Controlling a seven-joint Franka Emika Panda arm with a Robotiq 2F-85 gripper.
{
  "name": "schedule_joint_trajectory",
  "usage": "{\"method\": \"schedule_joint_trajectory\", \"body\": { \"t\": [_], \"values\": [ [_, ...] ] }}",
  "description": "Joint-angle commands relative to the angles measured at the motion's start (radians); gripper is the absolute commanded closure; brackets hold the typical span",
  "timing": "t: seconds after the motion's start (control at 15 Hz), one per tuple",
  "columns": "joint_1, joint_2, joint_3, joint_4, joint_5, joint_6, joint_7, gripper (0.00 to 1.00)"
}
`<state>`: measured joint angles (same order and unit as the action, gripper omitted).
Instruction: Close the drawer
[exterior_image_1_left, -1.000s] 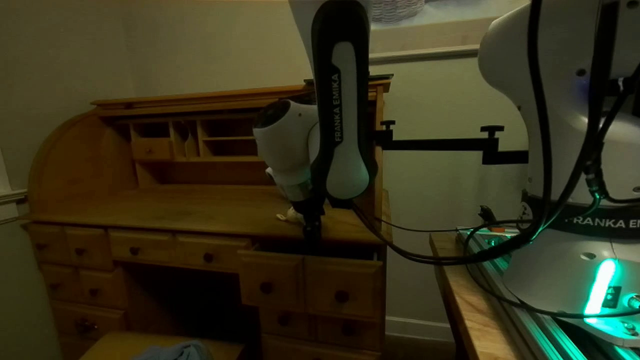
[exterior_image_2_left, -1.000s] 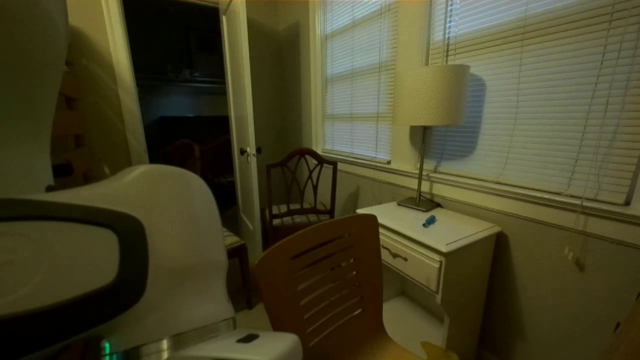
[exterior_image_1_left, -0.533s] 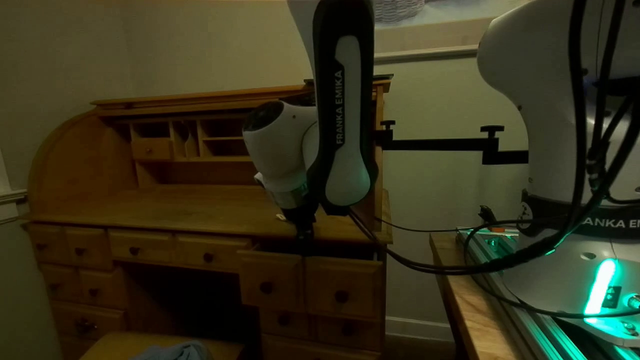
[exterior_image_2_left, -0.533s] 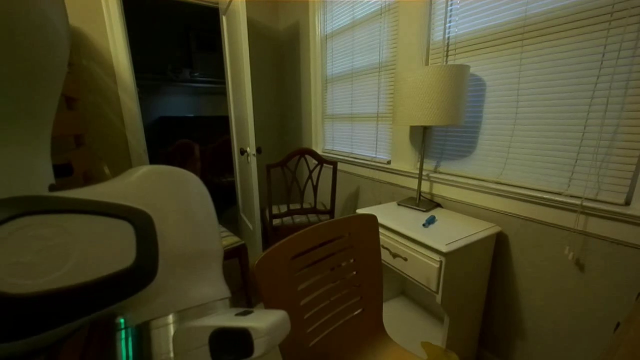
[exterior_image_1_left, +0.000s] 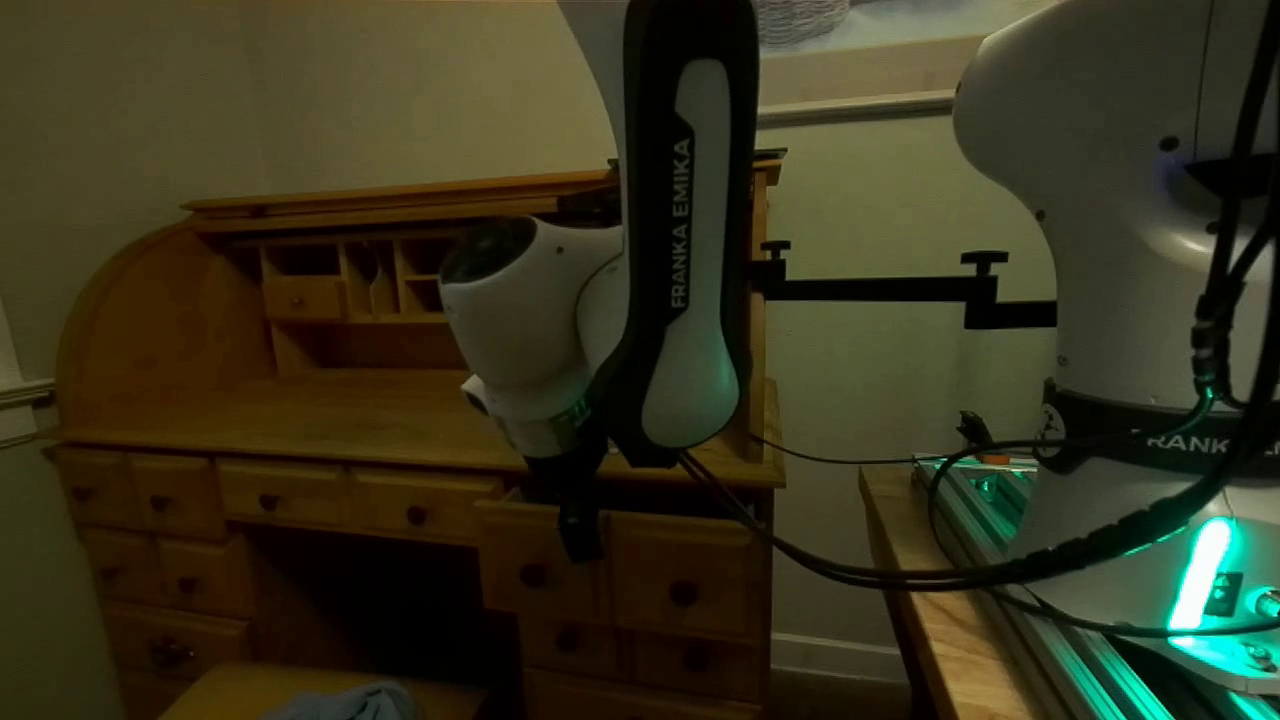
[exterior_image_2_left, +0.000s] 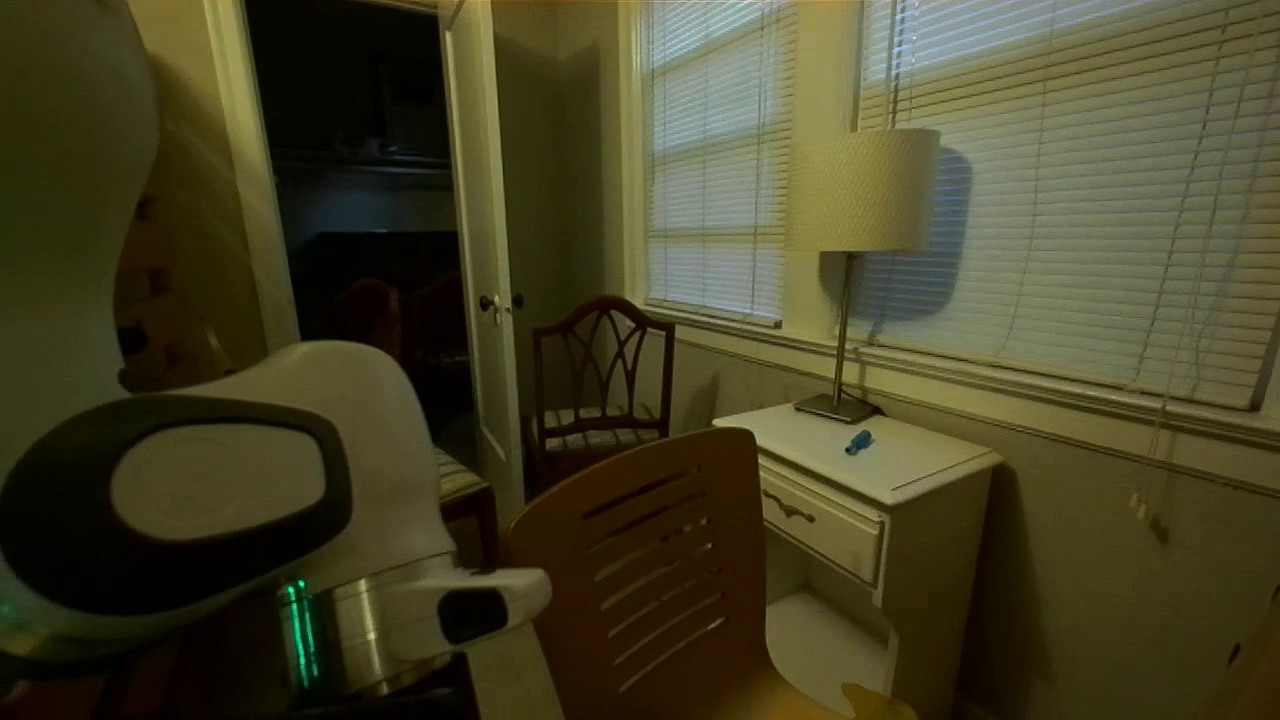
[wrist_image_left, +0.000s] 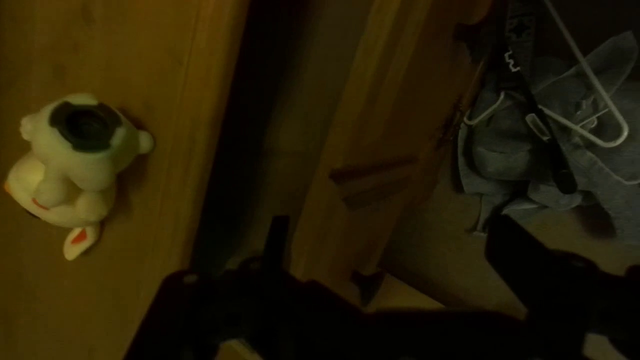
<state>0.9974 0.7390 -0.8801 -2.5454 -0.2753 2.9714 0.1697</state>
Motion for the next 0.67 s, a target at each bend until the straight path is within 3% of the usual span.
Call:
{"method": "schedule_joint_trajectory", "body": {
  "t": [0.0, 0.33, 0.6],
  "values": [
    [-0.059, 0.002, 0.089, 0.032, 0.024, 0.009, -0.018, 0.0],
    [-0.145, 0.011, 0.172, 0.057, 0.028, 0.017, -0.004, 0.0],
    [-0.262, 0.018, 0.25, 0.061, 0.054, 0.048, 0.008, 0.0]
  ]
}}
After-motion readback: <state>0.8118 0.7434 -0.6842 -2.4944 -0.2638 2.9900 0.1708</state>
